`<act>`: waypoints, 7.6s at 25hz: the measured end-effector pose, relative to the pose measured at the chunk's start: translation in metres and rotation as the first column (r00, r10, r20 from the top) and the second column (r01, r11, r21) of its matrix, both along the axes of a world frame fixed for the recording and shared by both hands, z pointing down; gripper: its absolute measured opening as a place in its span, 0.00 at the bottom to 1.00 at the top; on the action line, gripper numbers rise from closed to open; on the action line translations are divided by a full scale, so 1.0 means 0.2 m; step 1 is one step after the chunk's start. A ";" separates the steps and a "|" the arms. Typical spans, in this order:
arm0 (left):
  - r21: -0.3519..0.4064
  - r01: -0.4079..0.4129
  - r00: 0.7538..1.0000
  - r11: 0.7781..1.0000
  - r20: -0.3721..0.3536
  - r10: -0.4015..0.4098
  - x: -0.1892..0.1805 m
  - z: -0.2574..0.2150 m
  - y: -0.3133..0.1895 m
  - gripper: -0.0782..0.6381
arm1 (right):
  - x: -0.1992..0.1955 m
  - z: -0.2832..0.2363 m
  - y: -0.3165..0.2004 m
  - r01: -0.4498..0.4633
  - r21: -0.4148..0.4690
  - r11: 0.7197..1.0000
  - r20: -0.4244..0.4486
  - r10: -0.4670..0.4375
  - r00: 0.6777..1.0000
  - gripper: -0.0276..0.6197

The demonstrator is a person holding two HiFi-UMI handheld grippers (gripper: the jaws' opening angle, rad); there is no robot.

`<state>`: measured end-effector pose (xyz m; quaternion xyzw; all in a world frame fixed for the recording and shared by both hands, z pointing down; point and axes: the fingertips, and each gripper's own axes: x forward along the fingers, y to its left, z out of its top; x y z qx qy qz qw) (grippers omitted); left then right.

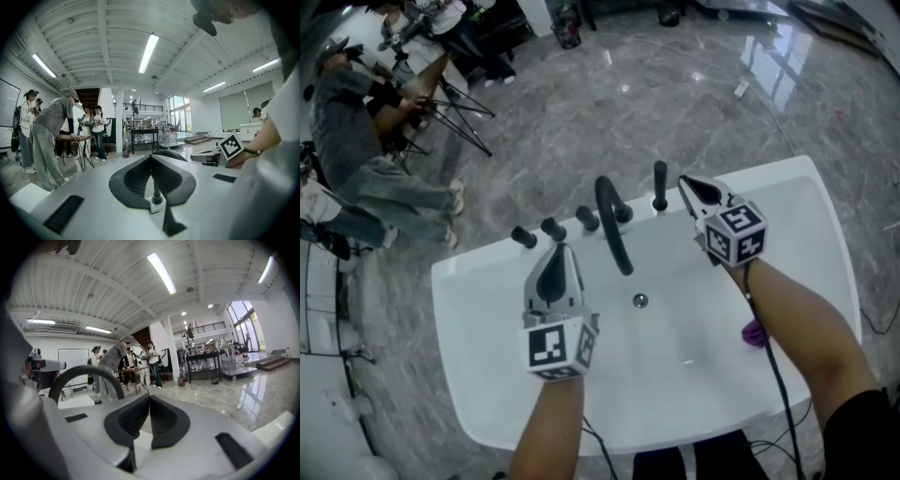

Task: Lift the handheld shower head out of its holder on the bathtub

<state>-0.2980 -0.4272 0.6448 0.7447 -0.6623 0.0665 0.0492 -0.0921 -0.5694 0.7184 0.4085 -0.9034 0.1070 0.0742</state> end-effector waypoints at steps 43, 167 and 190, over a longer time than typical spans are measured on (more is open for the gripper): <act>-0.081 -0.009 0.999 0.997 0.038 0.012 -0.19 0.13 0.34 0.12 | -0.26 0.37 -0.28 0.020 -0.012 1.000 -0.141 -0.022 0.990 0.25; 0.090 0.005 0.998 0.996 -0.060 0.000 -0.03 -1.67 1.30 0.12 | 0.77 -2.99 1.63 0.051 0.380 0.924 0.161 -0.120 0.980 0.25; 0.090 0.016 0.998 0.996 -0.058 -0.011 -0.01 -1.70 1.34 0.12 | 0.78 -2.96 1.59 0.047 0.385 0.922 0.154 -0.114 0.982 0.25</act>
